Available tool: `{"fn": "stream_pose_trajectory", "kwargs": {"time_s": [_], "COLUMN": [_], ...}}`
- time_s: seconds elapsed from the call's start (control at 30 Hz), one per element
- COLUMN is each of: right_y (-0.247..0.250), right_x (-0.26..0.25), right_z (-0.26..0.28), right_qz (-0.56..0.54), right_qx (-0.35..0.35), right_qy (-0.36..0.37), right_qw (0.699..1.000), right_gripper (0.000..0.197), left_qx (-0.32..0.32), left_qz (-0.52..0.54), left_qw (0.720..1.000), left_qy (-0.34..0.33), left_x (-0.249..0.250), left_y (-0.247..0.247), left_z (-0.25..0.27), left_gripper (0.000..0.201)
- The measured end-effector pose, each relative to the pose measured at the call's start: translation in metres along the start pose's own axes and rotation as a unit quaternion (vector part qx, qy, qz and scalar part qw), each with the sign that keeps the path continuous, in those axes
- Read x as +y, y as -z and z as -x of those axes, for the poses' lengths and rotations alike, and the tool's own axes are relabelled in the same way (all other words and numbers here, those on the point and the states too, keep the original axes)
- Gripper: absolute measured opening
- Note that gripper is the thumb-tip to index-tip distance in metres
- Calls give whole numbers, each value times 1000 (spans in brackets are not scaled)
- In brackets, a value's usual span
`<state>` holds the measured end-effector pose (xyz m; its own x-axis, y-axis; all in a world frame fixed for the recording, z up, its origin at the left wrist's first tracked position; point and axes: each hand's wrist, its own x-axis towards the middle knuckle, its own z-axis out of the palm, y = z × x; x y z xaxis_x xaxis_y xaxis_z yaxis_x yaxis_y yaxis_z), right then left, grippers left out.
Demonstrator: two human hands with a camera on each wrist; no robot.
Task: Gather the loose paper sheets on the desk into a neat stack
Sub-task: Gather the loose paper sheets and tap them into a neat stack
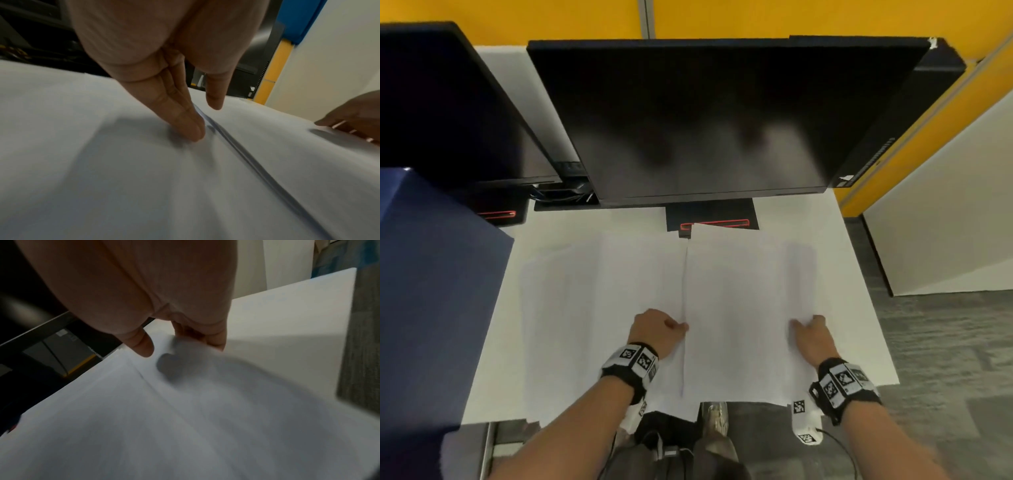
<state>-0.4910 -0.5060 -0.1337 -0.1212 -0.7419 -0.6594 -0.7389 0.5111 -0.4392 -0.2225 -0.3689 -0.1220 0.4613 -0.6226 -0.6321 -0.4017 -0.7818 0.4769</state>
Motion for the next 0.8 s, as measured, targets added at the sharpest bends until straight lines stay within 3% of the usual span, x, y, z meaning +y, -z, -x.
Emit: {"fn": "stream_pose_trajectory", "kwargs": {"time_s": [0.1,0.2,0.33,0.4,0.47,0.53,0.67,0.8], "right_y": [-21,-17,15,22,18,6,-23,-31], "right_x": [-3,-3,-10,-19,-31,-43,-58,-60], "right_z": [15,8,-23,-32,-35,-33,-25,-21], "right_qz": [48,37,-41,-63,-58,-58,-52,-43], "right_qx": [-46,-26,62,75,72,60,31,14], "right_qy": [11,-6,-13,-7,12,36,68,78], "right_qw": [998,999,997,995,996,996,996,996], "right_gripper": [47,61,73,77,82,78,64,59], "left_qx": [-21,3,220,272,249,221,192,203], "left_qz": [35,55,24,-24,-28,12,91,20], "left_qw": [999,998,973,952,950,958,963,964], "left_qy": [-20,-9,63,141,187,184,167,168], "left_x": [1,-6,-55,-79,-87,-84,-70,-65], "left_y": [-26,-18,44,67,75,73,58,51], "left_z": [4,-4,-36,-48,-54,-57,-57,-56], "left_gripper": [27,31,60,86,101,104,102,91]}}
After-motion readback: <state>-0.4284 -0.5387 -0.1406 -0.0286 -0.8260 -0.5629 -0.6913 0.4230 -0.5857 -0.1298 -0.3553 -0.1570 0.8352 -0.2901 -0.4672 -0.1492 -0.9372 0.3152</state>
